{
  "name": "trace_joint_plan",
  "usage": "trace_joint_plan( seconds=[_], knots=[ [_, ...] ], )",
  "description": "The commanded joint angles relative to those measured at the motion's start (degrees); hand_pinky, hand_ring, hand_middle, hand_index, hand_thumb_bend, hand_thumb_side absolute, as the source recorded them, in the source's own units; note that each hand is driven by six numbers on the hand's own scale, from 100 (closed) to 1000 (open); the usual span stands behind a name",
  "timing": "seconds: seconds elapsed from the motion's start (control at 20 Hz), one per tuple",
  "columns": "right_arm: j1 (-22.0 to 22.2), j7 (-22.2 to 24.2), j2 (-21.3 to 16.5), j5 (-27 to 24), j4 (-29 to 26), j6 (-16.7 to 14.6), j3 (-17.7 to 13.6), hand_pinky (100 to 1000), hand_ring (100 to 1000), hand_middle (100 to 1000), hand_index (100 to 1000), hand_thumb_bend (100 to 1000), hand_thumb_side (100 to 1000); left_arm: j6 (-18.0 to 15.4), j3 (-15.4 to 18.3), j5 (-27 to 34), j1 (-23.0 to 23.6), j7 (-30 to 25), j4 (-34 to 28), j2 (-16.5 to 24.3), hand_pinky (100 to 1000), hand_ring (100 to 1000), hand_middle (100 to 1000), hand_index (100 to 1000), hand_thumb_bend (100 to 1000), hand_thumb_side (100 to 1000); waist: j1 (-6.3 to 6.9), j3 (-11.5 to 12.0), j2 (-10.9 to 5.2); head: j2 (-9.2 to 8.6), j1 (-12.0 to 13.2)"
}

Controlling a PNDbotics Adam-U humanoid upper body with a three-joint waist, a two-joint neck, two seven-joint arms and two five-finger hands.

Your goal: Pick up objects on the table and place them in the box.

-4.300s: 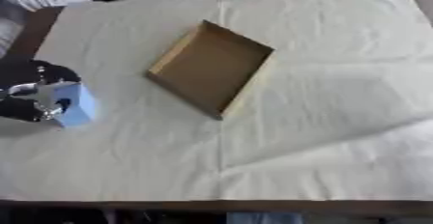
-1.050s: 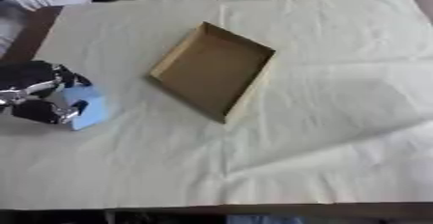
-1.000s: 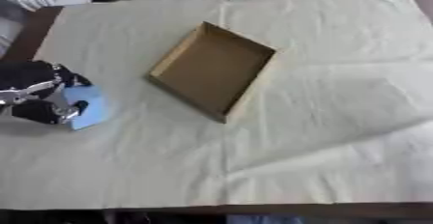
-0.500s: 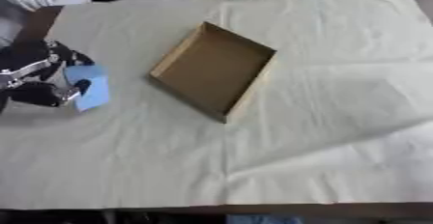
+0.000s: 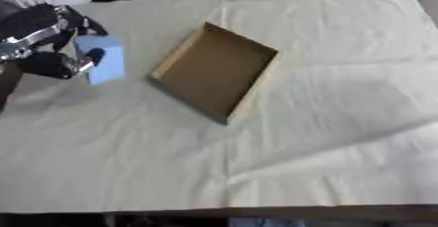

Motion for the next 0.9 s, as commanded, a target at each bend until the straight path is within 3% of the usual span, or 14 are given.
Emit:
trace_joint_plan(
  seconds=[0.05,0.6,0.9],
  knots=[
    [-0.66,0.04,-1.15,-0.28,-0.68,-0.13,-0.18,676,724,567,788,100,553,-0.82,-0.72,0.44,-3.85,-1.32,-0.04,-2.16,398,219,191,583,100,246,-0.25,-0.23,-0.82,-0.74,-0.01],
    [-2.07,0.43,-0.37,-0.95,-0.55,-0.49,0.26,677,724,567,789,100,551,-3.15,-2.49,-1.33,-14.17,-5.81,3.53,-19.94,384,217,188,588,100,267,-1.33,-2.15,0.04,-2.26,0.9],
    [-2.74,0.68,0.1,-1.39,-0.4,-0.71,0.39,677,724,567,789,100,552,-6.39,-2.33,-8.68,-15.57,-1.43,7.35,-26.45,374,208,179,559,100,274,-1.71,-3.07,0.7,-2.81,1.55]
  ],
)
